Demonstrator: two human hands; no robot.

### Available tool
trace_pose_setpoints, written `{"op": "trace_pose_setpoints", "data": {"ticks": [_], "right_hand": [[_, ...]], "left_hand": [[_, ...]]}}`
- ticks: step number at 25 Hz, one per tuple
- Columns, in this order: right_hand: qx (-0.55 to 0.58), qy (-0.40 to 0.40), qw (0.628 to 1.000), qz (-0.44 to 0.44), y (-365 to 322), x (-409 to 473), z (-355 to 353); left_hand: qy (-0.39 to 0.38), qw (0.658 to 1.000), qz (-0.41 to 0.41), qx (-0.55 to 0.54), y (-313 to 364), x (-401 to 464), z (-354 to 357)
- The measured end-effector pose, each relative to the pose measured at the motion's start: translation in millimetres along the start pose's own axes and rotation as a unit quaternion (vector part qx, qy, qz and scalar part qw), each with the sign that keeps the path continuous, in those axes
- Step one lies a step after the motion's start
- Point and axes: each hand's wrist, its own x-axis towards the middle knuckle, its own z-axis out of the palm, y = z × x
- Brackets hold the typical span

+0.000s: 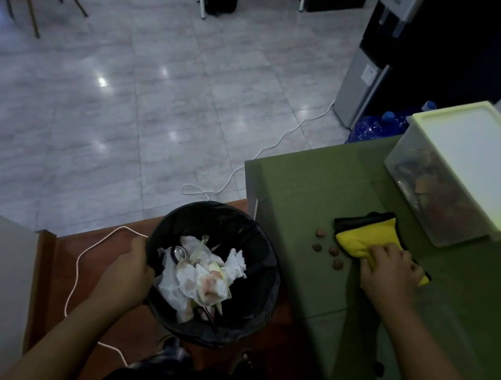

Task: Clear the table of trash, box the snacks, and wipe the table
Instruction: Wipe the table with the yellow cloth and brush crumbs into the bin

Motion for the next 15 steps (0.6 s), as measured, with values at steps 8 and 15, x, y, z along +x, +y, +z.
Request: {"op": "trace_pose_setpoints", "data": {"ticks": [8,15], "right_hand": [[0.22,-0.082,0.971,-0.033,-5.1,-11.6,17.3],[0.395,-0.07,0.915,0.041,-53.8,-59.2,13.2]], "left_hand": [[-0.012,0.999,0.029,-0.025,19.3,-2.1,5.1],[-0.024,0.999,0.026,-0.031,15.8,2.0,13.3]]}}
